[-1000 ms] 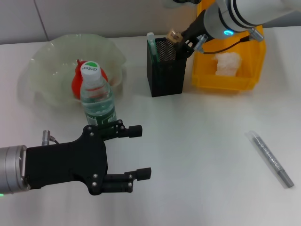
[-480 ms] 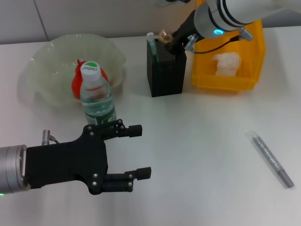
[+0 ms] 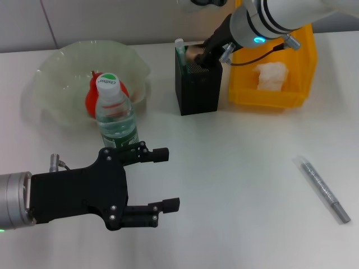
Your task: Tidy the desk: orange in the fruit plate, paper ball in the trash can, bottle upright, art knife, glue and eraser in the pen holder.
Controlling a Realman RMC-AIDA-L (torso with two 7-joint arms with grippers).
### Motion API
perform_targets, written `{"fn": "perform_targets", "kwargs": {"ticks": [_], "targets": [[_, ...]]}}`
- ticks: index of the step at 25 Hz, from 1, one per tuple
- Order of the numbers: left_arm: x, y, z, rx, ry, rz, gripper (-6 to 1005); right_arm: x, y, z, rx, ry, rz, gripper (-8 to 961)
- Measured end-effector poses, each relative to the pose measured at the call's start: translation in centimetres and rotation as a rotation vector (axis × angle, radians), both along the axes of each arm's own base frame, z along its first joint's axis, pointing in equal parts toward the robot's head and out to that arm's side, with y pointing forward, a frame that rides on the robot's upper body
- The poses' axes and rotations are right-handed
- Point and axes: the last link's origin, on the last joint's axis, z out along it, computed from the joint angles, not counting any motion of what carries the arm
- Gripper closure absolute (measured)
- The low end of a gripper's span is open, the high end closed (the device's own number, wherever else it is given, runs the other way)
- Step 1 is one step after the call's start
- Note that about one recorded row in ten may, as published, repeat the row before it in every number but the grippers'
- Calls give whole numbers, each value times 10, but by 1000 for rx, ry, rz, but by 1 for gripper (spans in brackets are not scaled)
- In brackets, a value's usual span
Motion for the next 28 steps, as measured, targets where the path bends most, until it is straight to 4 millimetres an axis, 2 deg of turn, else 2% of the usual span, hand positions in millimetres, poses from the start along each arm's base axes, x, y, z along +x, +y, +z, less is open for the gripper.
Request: {"fn": "perform_targets", "kwargs": {"ticks": [1,7,12,21,28], "targets": [[0,0,0,1,1,1,189,0,0,0,1,1,1,700],[-1,1,0,4,4,2,189,-2,-1,2,10,10,11,561],[-1,1,0,3,4,2,189,-8,-5,14,47,45,47,395],[-1,1,0,3,3,2,189,-10,-26,42,110,111,88,309],[2,2,0,2,1,-7,189,-8,-47,67,149,259,115,216]]}}
